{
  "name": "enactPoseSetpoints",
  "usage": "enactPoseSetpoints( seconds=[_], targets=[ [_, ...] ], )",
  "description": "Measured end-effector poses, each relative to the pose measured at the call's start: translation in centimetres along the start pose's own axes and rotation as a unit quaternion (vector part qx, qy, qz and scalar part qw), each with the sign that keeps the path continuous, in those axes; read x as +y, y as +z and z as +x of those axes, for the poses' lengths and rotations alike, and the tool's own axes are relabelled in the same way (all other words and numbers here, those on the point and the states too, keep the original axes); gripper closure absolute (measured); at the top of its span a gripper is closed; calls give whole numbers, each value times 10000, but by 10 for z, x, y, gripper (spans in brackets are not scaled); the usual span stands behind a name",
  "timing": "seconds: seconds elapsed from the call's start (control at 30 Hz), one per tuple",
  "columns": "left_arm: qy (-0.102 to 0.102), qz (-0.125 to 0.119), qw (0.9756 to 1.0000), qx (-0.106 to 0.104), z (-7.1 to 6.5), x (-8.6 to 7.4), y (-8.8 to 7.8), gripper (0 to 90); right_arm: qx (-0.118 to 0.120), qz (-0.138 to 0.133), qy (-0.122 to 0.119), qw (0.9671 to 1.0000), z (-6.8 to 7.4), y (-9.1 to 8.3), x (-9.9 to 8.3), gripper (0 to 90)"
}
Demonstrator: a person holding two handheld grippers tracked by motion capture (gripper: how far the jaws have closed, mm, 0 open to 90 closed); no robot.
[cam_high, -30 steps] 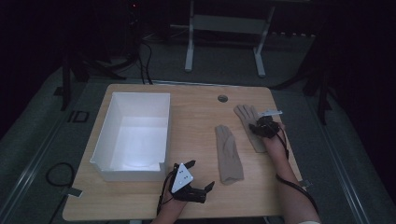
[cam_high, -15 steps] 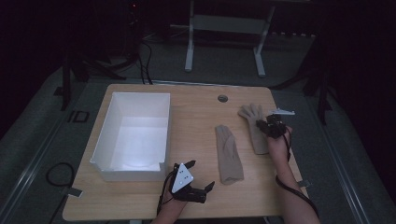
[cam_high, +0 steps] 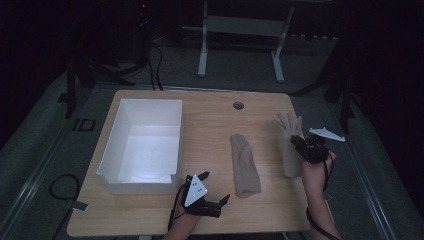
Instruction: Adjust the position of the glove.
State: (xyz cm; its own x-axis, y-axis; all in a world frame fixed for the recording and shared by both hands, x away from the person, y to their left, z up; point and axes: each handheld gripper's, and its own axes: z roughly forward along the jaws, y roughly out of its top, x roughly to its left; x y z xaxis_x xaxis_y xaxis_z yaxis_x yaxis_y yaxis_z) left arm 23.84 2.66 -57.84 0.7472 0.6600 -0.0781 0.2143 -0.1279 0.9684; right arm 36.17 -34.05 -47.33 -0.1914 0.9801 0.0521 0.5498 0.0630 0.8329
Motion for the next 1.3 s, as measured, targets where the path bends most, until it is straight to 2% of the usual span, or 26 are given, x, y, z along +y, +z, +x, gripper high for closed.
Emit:
enactPoseSetpoints(
  seconds=[0.1,0.13,0.33,0.43,0.57,0.73,0.83,0.9,1.07,1.17,1.23,1.3],
  targets=[
    [4,-8,10000,-6,0,0,0,11,3,81,146,9999,-2,-12,-10,825],
    [4,-8,10000,-6,0,0,0,11,-52,90,121,9999,-1,-15,-14,825],
    [25,-2,10000,1,-1,0,0,11,-215,332,202,9990,-1,-19,-34,824],
    [6,-5,10000,-7,0,0,0,11,-202,435,241,9986,1,-16,-43,823],
    [13,-4,10000,-4,0,0,0,11,-266,594,141,9978,3,-6,-53,820],
    [8,-6,10000,-9,0,0,0,11,-158,755,165,9969,1,9,-64,803],
    [9,-10,10000,-24,0,0,0,11,-114,870,-33,9961,1,21,-72,775],
    [5,-13,10000,-33,0,0,0,11,-134,866,-195,9960,2,25,-78,722],
    [8,-18,10000,-47,0,0,0,11,-66,799,-372,9961,0,22,-73,663],
    [14,-13,10000,-47,0,0,0,11,271,535,-603,9964,-4,14,-68,617],
    [9,-7,10000,-54,0,0,0,11,419,527,-846,9941,-7,10,-65,610],
    [-6,-10,10000,-66,0,0,0,11,547,563,-1132,9905,-11,9,-64,598]
  ],
)
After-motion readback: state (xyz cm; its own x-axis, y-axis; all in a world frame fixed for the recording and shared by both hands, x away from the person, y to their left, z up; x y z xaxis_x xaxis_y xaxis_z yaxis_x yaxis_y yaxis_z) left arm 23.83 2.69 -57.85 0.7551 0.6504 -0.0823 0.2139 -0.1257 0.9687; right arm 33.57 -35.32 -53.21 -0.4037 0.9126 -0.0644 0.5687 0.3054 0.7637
